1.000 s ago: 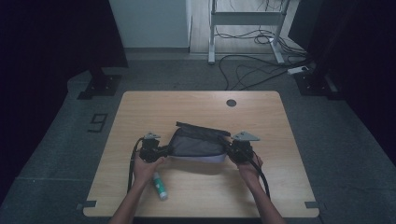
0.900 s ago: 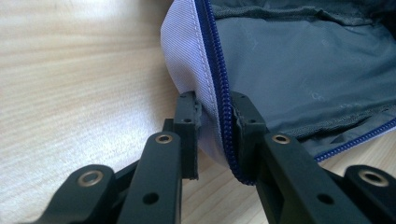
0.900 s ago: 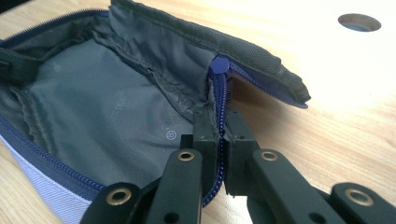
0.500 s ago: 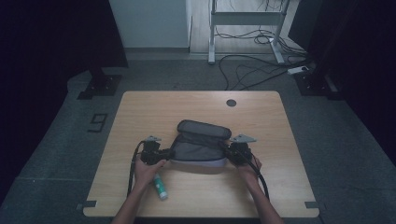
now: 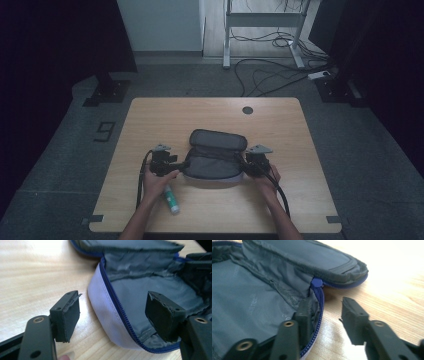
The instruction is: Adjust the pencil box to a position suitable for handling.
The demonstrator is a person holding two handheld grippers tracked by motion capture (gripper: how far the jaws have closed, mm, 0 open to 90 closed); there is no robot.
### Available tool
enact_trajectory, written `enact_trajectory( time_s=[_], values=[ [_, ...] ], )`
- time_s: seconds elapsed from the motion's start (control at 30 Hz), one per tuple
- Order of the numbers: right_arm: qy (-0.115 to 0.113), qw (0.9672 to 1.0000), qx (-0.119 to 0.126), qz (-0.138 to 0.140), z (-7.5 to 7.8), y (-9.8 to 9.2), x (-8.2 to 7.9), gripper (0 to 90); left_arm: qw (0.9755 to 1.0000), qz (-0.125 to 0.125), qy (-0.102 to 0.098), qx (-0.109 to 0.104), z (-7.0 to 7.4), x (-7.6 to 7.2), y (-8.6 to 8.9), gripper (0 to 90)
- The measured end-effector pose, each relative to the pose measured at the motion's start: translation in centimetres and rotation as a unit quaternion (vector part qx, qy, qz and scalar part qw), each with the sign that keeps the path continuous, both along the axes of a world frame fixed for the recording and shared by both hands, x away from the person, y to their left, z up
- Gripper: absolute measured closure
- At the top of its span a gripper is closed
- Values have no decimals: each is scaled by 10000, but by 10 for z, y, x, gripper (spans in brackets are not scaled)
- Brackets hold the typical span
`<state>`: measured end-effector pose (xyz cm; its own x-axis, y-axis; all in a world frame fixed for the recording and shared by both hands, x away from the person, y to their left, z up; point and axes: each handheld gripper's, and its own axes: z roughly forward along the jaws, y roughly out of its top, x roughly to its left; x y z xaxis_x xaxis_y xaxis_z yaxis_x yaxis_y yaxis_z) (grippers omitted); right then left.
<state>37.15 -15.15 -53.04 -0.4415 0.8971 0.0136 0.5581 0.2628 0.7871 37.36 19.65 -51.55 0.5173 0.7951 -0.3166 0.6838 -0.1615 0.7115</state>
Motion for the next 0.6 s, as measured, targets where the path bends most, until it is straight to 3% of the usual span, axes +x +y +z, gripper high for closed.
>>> enact_trajectory(
  time_s=[0.23,0.37,0.6],
  values=[
    [-499,9987,20,-125,18,1,-10,408,9990,175,-292,-305,15,-5,23,282],
    [-552,9980,297,20,28,3,-18,397,9985,270,-367,-316,19,-8,30,317],
    [-501,9959,628,420,33,14,-31,385,9987,301,-292,-284,19,-8,39,309]
  ],
)
